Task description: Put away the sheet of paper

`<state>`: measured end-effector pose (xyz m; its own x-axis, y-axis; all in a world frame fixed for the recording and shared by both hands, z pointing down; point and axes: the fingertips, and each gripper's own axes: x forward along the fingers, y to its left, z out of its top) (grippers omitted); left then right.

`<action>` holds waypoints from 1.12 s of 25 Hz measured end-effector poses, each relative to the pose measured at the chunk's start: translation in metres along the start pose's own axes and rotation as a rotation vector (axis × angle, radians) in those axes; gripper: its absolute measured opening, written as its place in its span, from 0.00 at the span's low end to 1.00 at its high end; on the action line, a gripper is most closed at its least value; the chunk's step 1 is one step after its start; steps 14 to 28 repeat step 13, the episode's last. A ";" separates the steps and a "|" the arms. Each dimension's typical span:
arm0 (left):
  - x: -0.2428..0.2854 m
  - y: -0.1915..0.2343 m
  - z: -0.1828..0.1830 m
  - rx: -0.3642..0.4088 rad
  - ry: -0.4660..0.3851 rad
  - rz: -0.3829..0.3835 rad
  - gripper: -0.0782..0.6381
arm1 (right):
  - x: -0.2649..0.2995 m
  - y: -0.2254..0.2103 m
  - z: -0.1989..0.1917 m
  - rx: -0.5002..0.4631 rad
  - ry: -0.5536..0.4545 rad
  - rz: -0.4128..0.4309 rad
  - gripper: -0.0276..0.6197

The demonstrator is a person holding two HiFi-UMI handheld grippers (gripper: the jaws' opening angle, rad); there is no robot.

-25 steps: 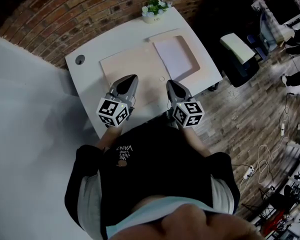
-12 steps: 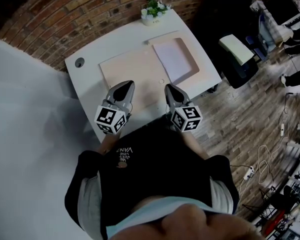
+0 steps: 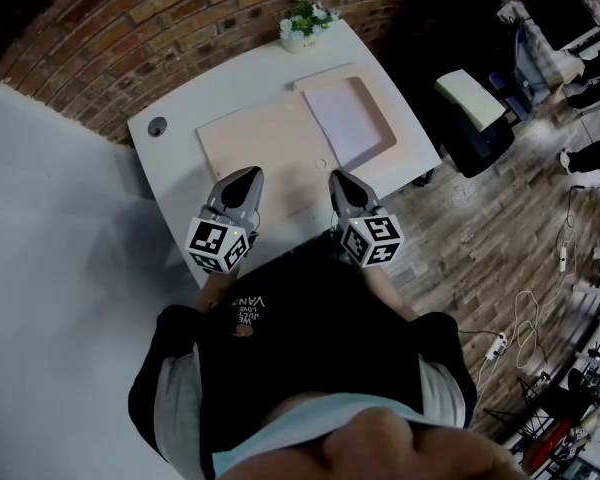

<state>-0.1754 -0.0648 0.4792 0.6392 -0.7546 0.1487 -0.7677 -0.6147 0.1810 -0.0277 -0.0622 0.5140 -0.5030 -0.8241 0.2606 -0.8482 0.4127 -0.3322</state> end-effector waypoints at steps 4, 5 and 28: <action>0.000 -0.004 0.001 0.000 -0.001 -0.006 0.11 | -0.002 0.001 0.002 -0.003 -0.004 0.001 0.04; 0.001 -0.004 0.001 -0.001 -0.002 -0.007 0.11 | -0.002 0.001 0.003 -0.004 -0.006 0.002 0.04; 0.002 -0.007 0.001 0.028 0.001 -0.006 0.11 | -0.005 -0.001 0.003 -0.011 -0.007 -0.002 0.04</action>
